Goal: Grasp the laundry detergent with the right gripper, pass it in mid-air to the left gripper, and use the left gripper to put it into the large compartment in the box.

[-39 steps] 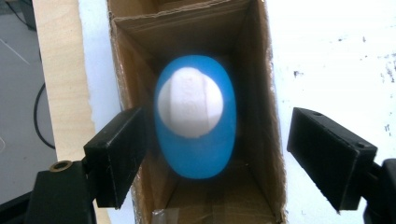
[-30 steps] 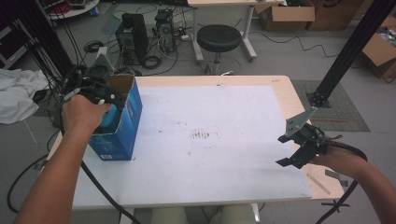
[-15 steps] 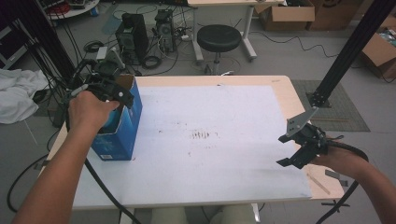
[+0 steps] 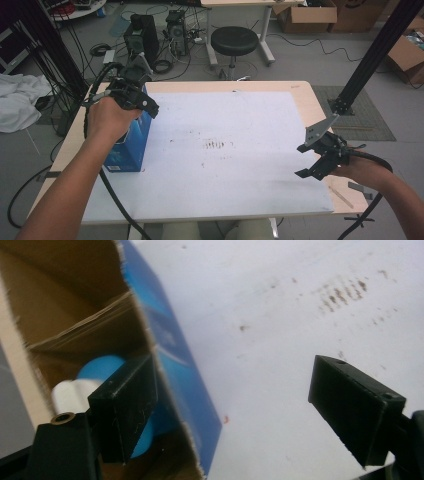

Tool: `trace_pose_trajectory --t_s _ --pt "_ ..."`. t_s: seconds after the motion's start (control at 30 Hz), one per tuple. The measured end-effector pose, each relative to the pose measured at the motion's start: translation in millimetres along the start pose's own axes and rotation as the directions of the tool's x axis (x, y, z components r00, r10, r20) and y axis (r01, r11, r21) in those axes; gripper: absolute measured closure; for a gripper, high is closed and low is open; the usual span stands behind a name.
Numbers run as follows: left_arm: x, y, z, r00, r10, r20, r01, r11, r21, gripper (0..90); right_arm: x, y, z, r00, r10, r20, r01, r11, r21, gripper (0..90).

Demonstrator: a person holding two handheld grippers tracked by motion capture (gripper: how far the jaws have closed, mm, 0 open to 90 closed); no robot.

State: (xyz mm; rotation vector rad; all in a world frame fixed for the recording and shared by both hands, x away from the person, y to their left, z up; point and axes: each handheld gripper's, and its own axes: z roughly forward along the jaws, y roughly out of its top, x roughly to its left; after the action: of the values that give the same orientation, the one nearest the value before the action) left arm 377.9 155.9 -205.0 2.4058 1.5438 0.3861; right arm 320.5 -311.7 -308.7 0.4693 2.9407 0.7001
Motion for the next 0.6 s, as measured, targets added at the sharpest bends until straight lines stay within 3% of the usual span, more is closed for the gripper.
trace_pose_trajectory --t_s 0.3,0.5,0.6 --pt "-24.2 7.5 5.4 0.9949 0.092 0.042 -0.091 0.9957 -0.015 20.4 -0.5 4.5 2.2 1.0 -0.005 -0.003 0.005 1.0 0.002 18.0" --pt "-43.5 12.5 11.0 0.9835 0.169 0.065 -0.168 0.9855 -0.025 20.6 -0.9 9.3 3.9 1.0 -0.007 -0.007 0.007 1.0 0.005 18.1" --pt "-53.9 15.3 14.3 0.971 0.227 0.075 -0.226 0.9739 -0.021 20.6 -1.3 12.3 4.9 0.9999 -0.011 -0.01 0.011 1.0 0.006 18.0"
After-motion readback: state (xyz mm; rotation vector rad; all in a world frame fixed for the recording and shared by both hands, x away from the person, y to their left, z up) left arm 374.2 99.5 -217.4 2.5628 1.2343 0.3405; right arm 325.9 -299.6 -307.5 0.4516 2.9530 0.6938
